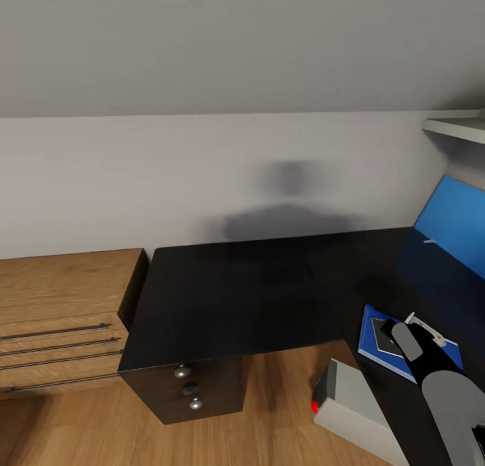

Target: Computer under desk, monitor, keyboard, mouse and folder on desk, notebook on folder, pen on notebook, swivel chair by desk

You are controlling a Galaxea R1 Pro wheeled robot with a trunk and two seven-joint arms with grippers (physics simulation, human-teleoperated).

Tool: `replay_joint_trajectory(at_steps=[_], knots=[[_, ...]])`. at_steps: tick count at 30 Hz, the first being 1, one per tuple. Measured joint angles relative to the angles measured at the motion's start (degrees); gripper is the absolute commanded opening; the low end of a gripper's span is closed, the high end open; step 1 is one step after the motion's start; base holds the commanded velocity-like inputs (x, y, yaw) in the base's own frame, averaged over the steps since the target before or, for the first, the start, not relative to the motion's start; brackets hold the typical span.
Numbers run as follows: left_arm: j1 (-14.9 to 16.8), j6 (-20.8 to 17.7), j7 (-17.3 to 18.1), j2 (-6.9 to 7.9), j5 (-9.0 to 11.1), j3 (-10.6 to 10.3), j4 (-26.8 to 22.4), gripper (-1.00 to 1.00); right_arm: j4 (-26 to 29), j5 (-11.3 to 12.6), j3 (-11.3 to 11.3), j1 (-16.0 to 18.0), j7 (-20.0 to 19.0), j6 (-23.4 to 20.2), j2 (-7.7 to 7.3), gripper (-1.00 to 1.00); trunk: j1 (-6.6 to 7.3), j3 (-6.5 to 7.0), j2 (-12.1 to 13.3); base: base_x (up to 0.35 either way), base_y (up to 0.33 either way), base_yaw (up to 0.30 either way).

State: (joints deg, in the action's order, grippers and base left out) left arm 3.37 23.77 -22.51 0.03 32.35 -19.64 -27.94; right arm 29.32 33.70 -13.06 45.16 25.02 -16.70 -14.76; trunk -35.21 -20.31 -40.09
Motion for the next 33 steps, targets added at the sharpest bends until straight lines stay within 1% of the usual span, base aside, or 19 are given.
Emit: replay_joint_trajectory(at_steps=[19, 22, 23, 33], knots=[[0.0, -0.03, 0.02, -0.05, -0.01, -0.02, 0.0, 1.0, 0.0, 0.0, 0.0, 0.0, -0.09, 0.05, 0.0, -1.0, -4.18, -3.42, -7.63, 0.0, 0.0, 0.0], [0.0, -0.03, 0.03, -0.07, -0.02, -0.02, 0.0, 1.0, 0.0, 0.0, 0.0, 0.0, -0.04, 0.05, 0.0, -1.0, -4.18, -3.43, -7.65, 0.0, 0.0, 0.0], [0.0, -0.02, 0.03, -0.06, -0.02, -0.01, 0.0, 1.0, 0.0, 0.0, 0.0, 0.0, -0.03, 0.05, 0.0, 1.0, -4.18, -3.43, -7.65, 0.0, 0.0, 0.0], [0.0, 0.03, 0.03, -0.08, -0.02, 0.16, 0.0, 1.0, 0.0, 0.02, -0.01, 0.0, -0.08, 0.14, 0.0, 1.0, -4.18, -3.43, -7.65, 0.0, 0.0, 0.0]])
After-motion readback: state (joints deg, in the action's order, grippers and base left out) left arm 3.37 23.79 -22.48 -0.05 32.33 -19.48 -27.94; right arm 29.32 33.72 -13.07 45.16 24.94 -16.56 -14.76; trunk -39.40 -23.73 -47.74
